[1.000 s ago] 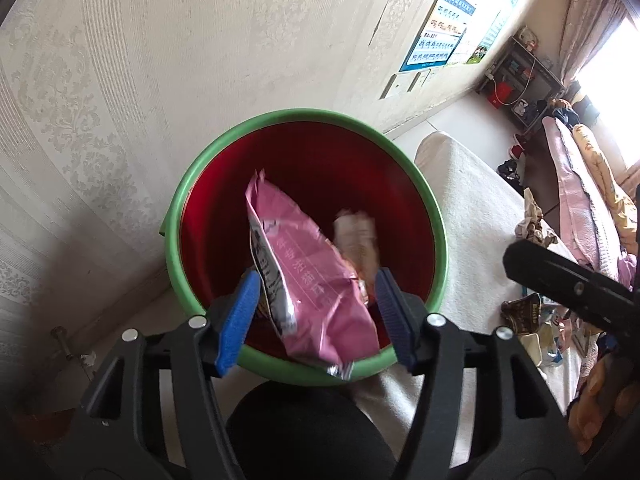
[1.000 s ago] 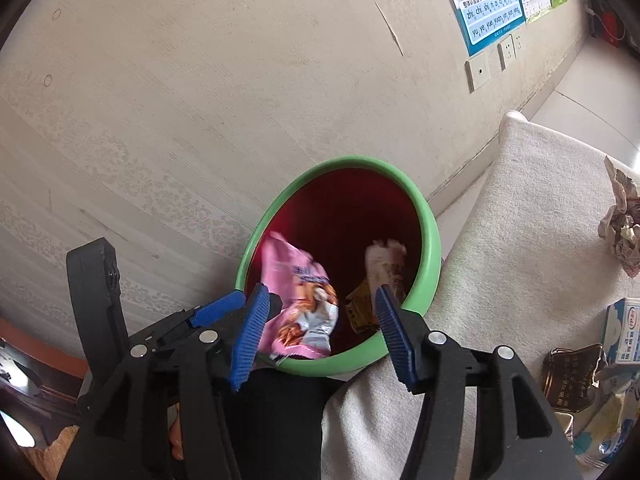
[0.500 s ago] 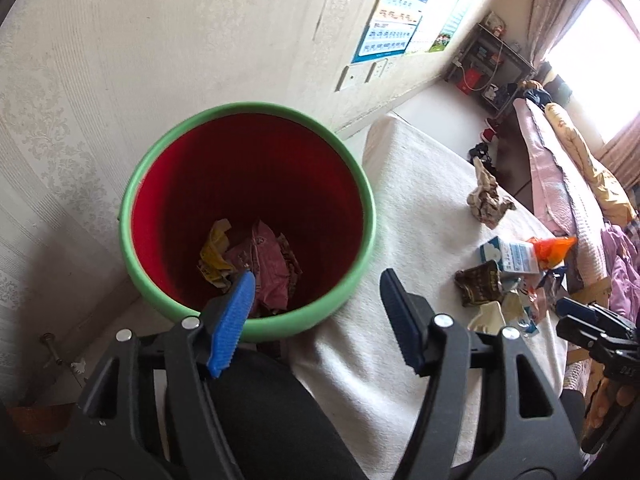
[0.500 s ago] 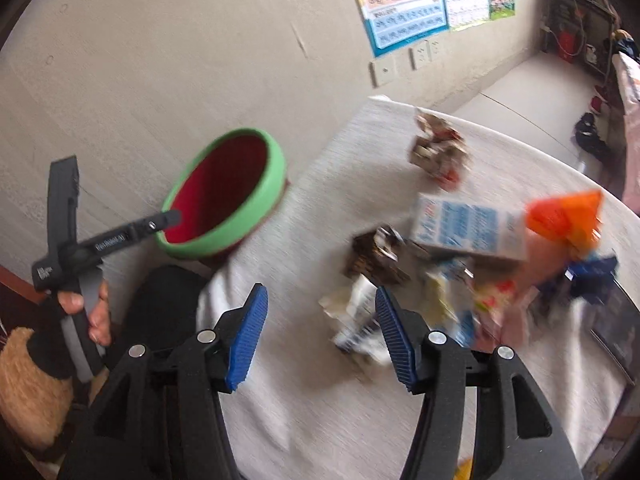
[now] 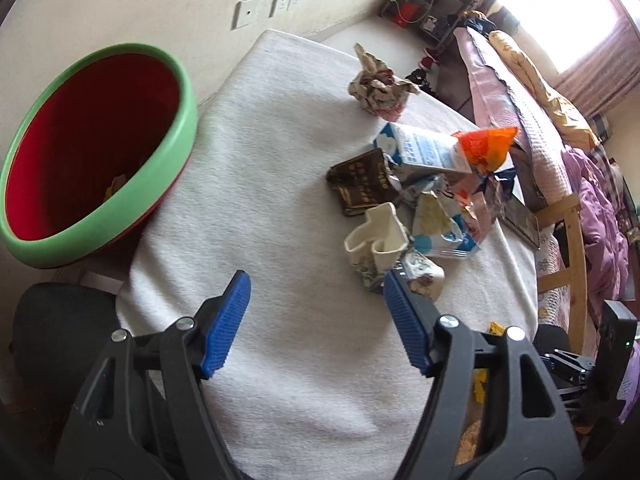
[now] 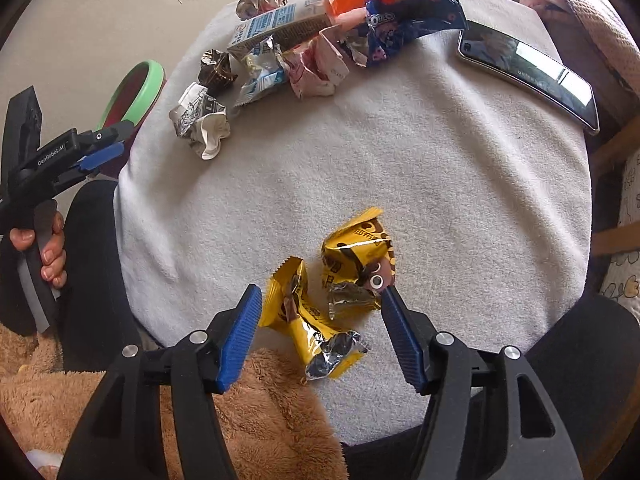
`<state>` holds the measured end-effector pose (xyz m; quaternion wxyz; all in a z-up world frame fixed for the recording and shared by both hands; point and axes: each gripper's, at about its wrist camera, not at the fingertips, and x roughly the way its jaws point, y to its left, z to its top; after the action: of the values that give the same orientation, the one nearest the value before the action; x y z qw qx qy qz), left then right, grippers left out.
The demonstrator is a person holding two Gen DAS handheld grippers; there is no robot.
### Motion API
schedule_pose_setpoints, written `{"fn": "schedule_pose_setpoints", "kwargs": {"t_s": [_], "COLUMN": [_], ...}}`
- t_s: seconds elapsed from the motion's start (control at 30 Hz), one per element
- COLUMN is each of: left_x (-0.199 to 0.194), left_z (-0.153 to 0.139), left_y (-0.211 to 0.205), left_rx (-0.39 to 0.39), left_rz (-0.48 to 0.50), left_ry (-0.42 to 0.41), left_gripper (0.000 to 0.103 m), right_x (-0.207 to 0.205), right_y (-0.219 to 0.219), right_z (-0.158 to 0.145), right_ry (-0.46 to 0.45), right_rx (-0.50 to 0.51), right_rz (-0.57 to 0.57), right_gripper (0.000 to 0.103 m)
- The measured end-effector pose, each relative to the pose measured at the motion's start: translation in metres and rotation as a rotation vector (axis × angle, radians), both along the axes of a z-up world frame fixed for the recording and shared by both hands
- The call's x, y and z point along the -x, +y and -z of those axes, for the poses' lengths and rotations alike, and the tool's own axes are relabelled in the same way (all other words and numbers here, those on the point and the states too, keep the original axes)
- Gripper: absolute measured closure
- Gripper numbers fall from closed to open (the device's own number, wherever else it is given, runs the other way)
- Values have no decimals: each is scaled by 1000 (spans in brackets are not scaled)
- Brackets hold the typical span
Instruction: Collect trash
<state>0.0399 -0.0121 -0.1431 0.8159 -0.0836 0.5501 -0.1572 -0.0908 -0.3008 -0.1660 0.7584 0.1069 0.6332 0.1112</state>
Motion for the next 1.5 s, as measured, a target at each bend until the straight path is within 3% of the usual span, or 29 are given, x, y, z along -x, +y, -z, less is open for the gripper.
{"fn": "schedule_pose_setpoints", "kwargs": {"t_s": [0.17,0.23,0.27,0.3,0.4,0.63,0.77,0.93,1.03,1.07,1.13,1.17,1.23,1.27,1.5], "left_x": [5,5,4,4,3,-14,-29,-35,-29,-28,-26,-27,-26,-25,-17], "left_z": [0,5,6,7,8,12,25,51,51,50,49,50,49,48,38], "left_y": [-17,-20,-22,-23,-28,-42,-57,-75,-83,-83,-81,-78,-71,-68,-46], "left_rx": [-8,-10,-10,-11,-14,24,54,59,32,19,10,21,60,56,60], "left_rz": [41,42,45,49,63,70,76,80,99,102,97,93,76,72,51], "left_ry": [-5,11,16,18,22,37,93,191,161,147,136,140,153,148,123], "left_gripper": [33,33,33,33,33,33,33,33,30,33,47,58,65,74,76], "right_x": [2,2,1,1,-8,-53,-65,-68,-68,-68,-67,-67,-66,-66,-64], "right_y": [14,21,27,31,39,33,33,41,39,39,37,35,34,34,38], "right_z": [1,8,12,13,7,-14,-23,-28,-25,-23,-22,-22,-21,-20,-20], "right_ry": [25,51,60,54,-13,-184,-256,-291,-282,-278,-275,-276,-275,-274,-274], "right_rx": [31,61,71,82,80,-16,-71,-61,-62,-63,-65,-66,-69,-70,-82], "right_rz": [-67,-104,-127,-145,-161,-8,86,79,94,100,109,113,117,117,110], "right_gripper": [44,65,82,90,97,98,98,96,96,96,96,96,95,95,95]}}
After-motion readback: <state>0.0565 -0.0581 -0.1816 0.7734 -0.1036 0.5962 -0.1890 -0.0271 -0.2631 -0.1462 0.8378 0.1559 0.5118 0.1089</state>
